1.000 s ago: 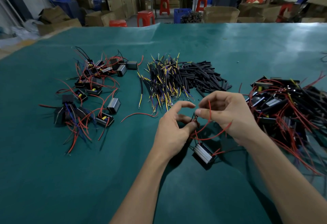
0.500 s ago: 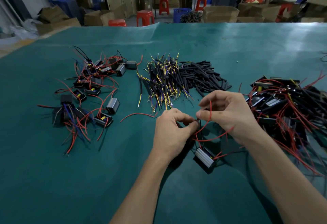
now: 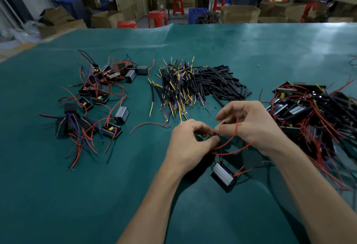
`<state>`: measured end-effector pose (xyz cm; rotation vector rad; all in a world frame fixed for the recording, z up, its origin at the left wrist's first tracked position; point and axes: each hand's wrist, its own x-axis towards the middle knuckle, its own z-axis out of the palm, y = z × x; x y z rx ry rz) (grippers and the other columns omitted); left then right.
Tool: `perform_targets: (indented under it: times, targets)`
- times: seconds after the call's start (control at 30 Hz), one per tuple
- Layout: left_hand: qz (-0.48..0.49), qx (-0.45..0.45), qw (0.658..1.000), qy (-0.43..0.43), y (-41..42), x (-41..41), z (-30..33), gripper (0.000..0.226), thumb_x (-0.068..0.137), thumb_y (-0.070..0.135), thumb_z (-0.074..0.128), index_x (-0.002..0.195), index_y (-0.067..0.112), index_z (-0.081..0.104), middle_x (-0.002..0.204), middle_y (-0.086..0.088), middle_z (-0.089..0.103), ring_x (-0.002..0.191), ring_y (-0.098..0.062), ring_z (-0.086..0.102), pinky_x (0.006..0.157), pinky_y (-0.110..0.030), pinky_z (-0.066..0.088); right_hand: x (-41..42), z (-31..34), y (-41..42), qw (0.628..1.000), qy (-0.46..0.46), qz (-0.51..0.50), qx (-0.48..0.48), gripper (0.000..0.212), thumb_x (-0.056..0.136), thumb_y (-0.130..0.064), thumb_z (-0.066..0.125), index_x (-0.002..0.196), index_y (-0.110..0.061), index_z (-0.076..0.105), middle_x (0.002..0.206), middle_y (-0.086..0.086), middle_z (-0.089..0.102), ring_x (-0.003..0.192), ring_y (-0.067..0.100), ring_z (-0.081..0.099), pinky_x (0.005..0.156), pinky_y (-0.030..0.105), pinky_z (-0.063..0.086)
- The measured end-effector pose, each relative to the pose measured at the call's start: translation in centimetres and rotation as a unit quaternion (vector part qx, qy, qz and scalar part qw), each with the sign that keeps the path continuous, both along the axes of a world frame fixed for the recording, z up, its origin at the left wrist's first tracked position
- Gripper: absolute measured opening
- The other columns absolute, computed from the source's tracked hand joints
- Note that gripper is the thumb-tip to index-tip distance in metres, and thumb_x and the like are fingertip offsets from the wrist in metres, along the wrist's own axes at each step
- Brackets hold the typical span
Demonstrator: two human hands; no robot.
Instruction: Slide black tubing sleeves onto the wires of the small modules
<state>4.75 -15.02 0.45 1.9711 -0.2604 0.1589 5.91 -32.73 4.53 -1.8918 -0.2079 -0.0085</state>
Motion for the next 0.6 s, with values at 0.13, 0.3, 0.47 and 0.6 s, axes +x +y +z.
perform_targets:
  times: [0.13,0.3,0.47,0.6]
  targets:
    - [0.005,0.01,1.0,0.002,0.62,0.15,0.01,0.019,0.065,0.034,0.087,0.073,0.028,0.071,0.07,0.011,0.058,0.058,0.0,0.049,0.061,-0.022,0.038,-0.06,0.09,0.06,1.0,0.003,-0.013,0.021,0.03,0.066,0.004,0.089,0.08,-0.019,0.076,0.072,0.012,0.075,0.063,0.017,0.067,0.063,0.026,0.055]
    - [0.007,0.016,1.0,-0.006,0.47,0.06,-0.18,0.012,0.069,0.023,0.089,0.07,0.025,0.076,0.062,0.013,0.064,0.055,0.003,0.055,0.056,-0.011,0.038,-0.18,0.16,0.26,0.999,0.016,-0.004,0.044,0.028,0.066,0.007,0.087,0.077,-0.015,0.075,0.07,0.013,0.074,0.057,0.015,0.064,0.055,0.021,0.052]
    - [-0.018,0.001,1.0,0.02,0.57,0.34,-0.39,0.007,0.074,0.023,0.085,0.075,0.021,0.078,0.067,0.01,0.072,0.061,-0.005,0.063,0.065,-0.028,0.054,-0.04,0.14,0.04,1.0,0.006,-0.005,0.017,0.029,0.064,0.004,0.089,0.079,-0.017,0.076,0.07,0.012,0.074,0.059,0.014,0.065,0.059,0.02,0.053]
    - [-0.037,-0.019,0.998,0.049,0.48,0.46,-0.59,0.008,0.078,0.021,0.082,0.08,0.017,0.076,0.063,0.006,0.065,0.059,-0.013,0.057,0.064,-0.036,0.052,0.04,-0.06,0.13,1.0,0.015,0.009,0.005,0.029,0.067,0.007,0.087,0.08,-0.016,0.075,0.071,0.012,0.075,0.063,0.016,0.067,0.062,0.026,0.054]
